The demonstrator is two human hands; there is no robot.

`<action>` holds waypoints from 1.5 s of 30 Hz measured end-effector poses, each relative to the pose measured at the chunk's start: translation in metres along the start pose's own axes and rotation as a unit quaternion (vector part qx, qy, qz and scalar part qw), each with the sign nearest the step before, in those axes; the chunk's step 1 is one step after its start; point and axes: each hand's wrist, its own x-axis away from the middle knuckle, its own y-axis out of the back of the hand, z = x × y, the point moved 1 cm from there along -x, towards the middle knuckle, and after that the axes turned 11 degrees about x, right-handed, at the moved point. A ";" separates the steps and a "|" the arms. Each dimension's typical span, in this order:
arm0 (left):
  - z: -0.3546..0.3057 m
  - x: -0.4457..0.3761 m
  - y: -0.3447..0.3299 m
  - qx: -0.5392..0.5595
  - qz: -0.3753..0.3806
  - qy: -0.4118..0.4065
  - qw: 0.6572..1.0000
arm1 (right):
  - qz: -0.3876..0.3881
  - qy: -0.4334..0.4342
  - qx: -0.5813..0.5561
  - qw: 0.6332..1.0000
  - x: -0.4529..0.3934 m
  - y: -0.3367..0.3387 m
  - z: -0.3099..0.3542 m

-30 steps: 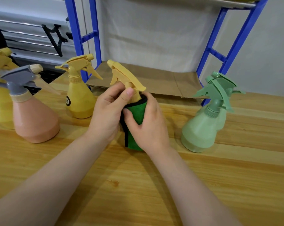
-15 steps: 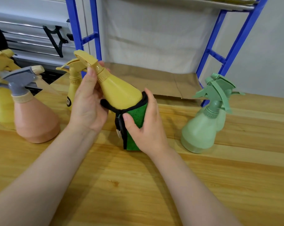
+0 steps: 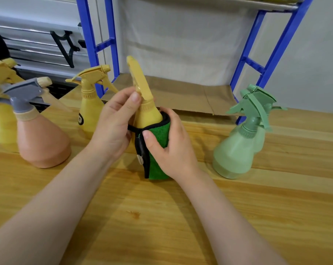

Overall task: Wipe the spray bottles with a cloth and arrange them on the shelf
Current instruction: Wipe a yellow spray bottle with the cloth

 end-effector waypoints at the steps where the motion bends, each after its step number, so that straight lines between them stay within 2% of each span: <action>1: 0.001 0.000 0.001 -0.003 0.016 0.011 1.000 | 0.000 0.001 -0.005 1.000 -0.001 0.001 0.000; 6: 0.006 0.000 0.002 -0.001 0.097 0.055 0.994 | 0.017 -0.001 -0.012 1.000 -0.003 0.009 0.000; 10: 0.008 0.002 0.000 0.006 0.104 0.077 0.992 | 0.019 -0.009 -0.018 1.000 -0.004 0.011 0.000; 15: 0.008 0.004 -0.005 -0.064 0.100 0.027 0.993 | -0.021 -0.025 -0.007 0.999 -0.004 0.011 0.003; 18: 0.010 0.006 -0.010 -0.138 0.099 -0.017 0.985 | -0.077 -0.029 0.053 0.995 -0.004 0.013 0.000; 21: 0.015 0.010 -0.015 -0.163 0.111 -0.030 0.980 | -0.138 -0.007 0.129 0.982 -0.004 0.009 -0.003; 24: 0.020 0.012 -0.018 -0.138 0.069 -0.042 0.987 | -0.142 0.027 0.158 0.977 -0.002 0.002 -0.003; 28: 0.021 0.010 -0.012 -0.055 0.016 -0.023 0.998 | -0.095 0.057 0.143 0.983 -0.004 -0.001 -0.004; 31: 0.017 0.007 -0.009 0.008 -0.028 -0.015 0.999 | -0.049 0.045 0.155 0.986 -0.005 -0.002 -0.007; 35: 0.009 0.003 -0.008 0.095 -0.076 -0.011 0.992 | -0.037 0.048 0.124 0.990 -0.003 -0.001 -0.009; 45: -0.002 -0.007 0.008 0.151 -0.088 -0.024 0.984 | -0.020 0.046 0.047 0.998 -0.004 0.001 -0.010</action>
